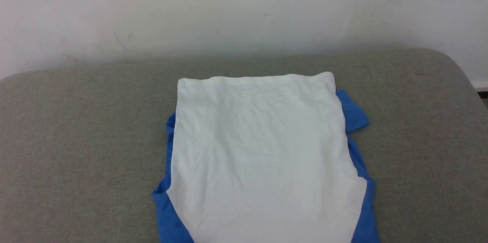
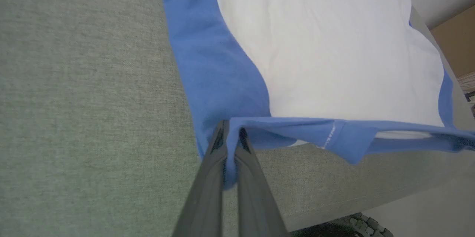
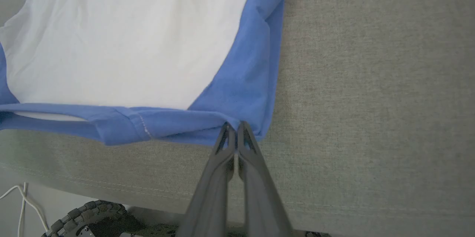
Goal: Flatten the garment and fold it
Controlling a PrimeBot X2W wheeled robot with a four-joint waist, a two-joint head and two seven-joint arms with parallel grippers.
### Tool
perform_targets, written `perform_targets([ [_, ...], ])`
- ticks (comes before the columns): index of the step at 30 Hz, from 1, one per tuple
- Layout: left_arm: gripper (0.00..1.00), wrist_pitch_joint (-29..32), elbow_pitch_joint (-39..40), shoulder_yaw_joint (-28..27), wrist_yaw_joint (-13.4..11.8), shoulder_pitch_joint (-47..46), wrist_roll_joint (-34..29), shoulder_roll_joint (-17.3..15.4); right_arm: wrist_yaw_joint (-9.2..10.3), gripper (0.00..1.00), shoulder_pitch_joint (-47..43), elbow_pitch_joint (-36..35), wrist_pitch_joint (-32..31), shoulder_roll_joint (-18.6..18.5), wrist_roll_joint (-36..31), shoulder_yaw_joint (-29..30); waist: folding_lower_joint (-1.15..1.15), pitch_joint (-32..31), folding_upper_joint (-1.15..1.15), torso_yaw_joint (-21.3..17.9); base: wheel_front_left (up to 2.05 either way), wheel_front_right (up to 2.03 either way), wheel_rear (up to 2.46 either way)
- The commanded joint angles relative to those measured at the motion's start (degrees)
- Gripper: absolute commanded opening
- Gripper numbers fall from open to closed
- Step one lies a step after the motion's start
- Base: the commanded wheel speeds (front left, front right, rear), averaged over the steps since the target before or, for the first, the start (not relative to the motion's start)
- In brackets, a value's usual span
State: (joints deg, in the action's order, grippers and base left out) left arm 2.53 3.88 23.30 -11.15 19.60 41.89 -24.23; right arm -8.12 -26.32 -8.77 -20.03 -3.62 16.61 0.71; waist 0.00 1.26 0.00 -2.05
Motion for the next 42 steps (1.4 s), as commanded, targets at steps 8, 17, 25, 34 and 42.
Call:
perform_targets([
  [8, 0.00, -6.19, 3.02, -4.77, -3.14, -3.75, -2.47, -1.25, 0.64, 0.00, 4.34, -5.75, 4.85, -0.33, -0.43, 4.67, 0.00, -0.60, 0.00, 1.07, 0.00, 0.00, 0.00],
  [17, 0.00, -11.99, 11.80, -9.92, -5.89, -13.74, -7.85, -3.09, 0.64, 0.00, 17.98, -16.66, 12.03, 0.05, -1.79, 8.53, 0.00, -1.16, 0.00, 0.05, 0.00, 0.00, 0.00],
  [25, 0.00, -8.34, 14.93, -13.23, -4.21, -35.26, -10.63, -7.99, 0.64, 0.00, 41.88, -15.82, 8.44, -4.62, -0.92, 8.54, 0.00, 0.46, 0.00, -0.44, 0.00, 0.00, 0.00],
  [34, 0.00, -6.16, 0.87, -11.49, 2.02, -64.11, -11.44, -8.63, 0.64, 0.00, 67.22, -3.08, 5.86, -10.47, 3.50, 8.89, 0.00, 6.01, 0.00, 0.02, 0.00, 0.00, 0.00],
  [42, 0.00, -6.32, -19.91, -7.13, 7.99, -85.32, -14.97, -7.94, 0.64, 0.00, 86.35, 14.53, 8.21, -13.65, 6.30, 5.55, 0.00, 15.50, 0.00, -1.55, 0.00, 0.00, 0.00],
])
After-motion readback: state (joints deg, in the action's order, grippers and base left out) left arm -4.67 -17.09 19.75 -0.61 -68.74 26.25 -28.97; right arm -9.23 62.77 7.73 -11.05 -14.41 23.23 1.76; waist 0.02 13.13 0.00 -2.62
